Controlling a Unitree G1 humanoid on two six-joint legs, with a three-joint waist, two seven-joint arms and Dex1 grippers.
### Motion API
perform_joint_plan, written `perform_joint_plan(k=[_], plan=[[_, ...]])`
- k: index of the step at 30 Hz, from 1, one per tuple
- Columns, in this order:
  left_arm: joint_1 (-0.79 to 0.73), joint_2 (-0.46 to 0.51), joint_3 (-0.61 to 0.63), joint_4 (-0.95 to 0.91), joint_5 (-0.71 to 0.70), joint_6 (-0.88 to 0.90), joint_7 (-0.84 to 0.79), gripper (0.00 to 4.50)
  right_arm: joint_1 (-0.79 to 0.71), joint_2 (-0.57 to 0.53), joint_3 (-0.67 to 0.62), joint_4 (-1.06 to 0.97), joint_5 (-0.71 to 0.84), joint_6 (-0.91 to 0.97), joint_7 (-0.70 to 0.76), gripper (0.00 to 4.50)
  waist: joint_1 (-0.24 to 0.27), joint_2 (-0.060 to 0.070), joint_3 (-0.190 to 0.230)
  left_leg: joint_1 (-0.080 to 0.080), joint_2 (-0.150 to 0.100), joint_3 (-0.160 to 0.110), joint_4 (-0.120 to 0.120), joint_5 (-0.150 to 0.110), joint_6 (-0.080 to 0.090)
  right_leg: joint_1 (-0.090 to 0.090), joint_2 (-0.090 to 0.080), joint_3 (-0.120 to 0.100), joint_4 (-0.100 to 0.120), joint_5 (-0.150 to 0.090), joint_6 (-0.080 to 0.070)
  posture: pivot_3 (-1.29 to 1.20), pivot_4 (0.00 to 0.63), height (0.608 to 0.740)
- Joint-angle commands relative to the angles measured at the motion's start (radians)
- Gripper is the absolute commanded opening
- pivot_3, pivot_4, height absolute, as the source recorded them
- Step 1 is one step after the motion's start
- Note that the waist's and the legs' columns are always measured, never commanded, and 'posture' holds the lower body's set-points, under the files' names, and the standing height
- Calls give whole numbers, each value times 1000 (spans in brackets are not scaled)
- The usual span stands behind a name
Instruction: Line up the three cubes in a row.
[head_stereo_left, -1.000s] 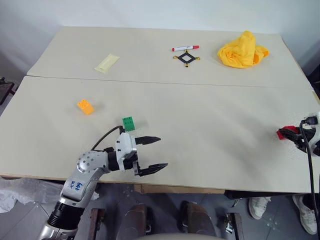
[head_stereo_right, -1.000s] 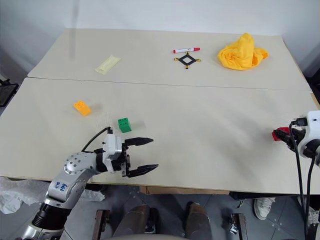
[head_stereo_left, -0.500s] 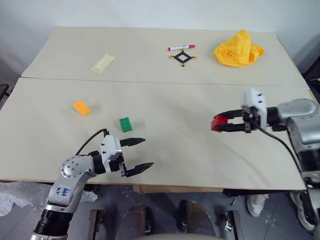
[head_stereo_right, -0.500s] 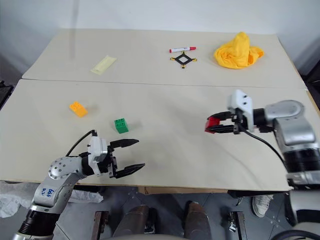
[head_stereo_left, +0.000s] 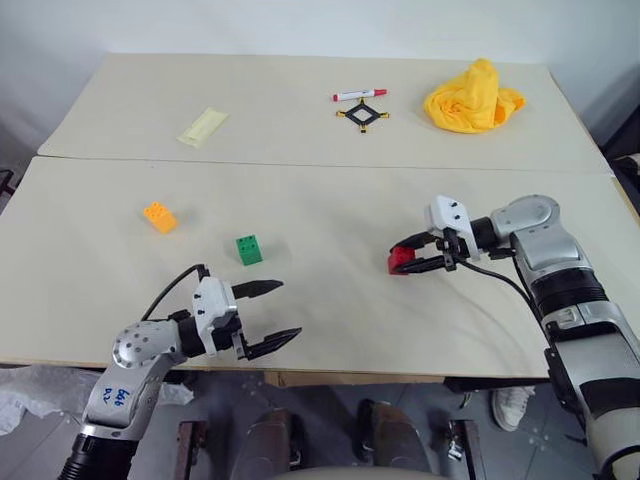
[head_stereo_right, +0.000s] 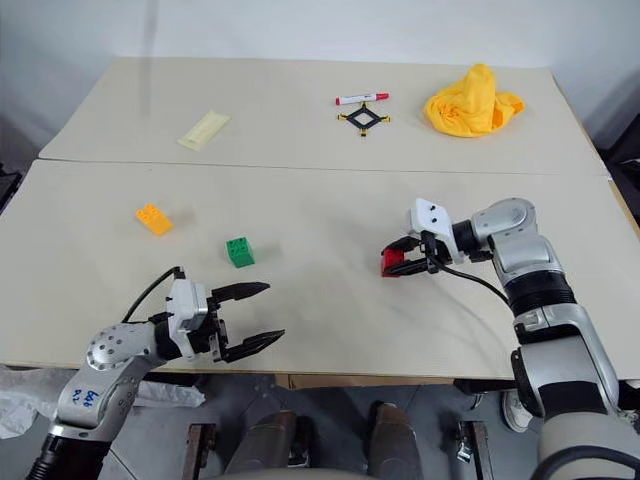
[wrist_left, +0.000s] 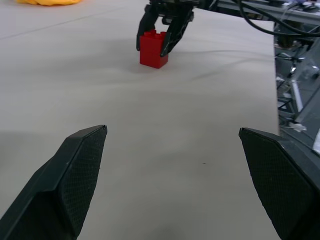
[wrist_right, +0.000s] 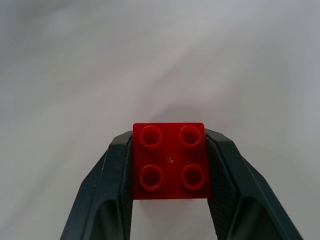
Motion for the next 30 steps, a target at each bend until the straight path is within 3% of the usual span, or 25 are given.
perform_joint_plan(k=[1, 6, 10, 15, 18, 24, 30], plan=[[23, 8, 52, -52, -22, -8, 23, 4500, 7, -16, -55, -34, 22, -52, -1, 2732, -1, 0, 0, 0, 0, 0, 0, 0, 0, 0, 0, 0, 0, 0, 0, 0, 150, 740], [168, -4, 248, -101, -97, 19, 110, 4500, 97, -54, -189, -152, 157, -71, 30, 4419, -2, 0, 0, -1, 0, -1, -1, 0, 0, 0, 0, 0, -1, 0, 0, 0, 150, 740], [316, -56, 408, -105, -122, 1, 190, 4500, 239, -29, -322, -285, 344, -69, 82, 4471, 4, -1, 0, -1, 0, -1, -1, -1, -1, 1, 0, 0, -4, 0, 0, 0, 150, 740], [436, -189, 616, -7, -144, -65, 322, 4500, 449, 22, -403, -447, 443, 4, -45, 4471, 8, -2, 0, 0, 1, -1, -1, -1, -1, 2, -1, 1, -3, 0, 0, 0, 150, 740], [448, -228, 666, 16, -167, -74, 358, 4500, 509, 53, -415, -504, 465, 37, -101, 4471, 7, -3, 0, 0, 1, -2, -1, -2, -1, 2, -1, 3, -4, 0, 0, 0, 150, 740], [416, -204, 589, -57, -159, -52, 344, 4500, 553, 75, -408, -545, 446, 10, -135, 4471, 10, -4, 0, 1, 1, -1, -1, -3, -2, 1, -2, 6, -2, 0, -1, 0, 150, 740], [253, -59, 458, 0, -141, -24, 228, 4500, 549, 48, -414, -568, 466, 39, -116, 4471, 6, -4, 0, 1, 1, -1, -1, -3, -2, 1, -1, 5, -2, 0, -1, 0, 150, 740]])
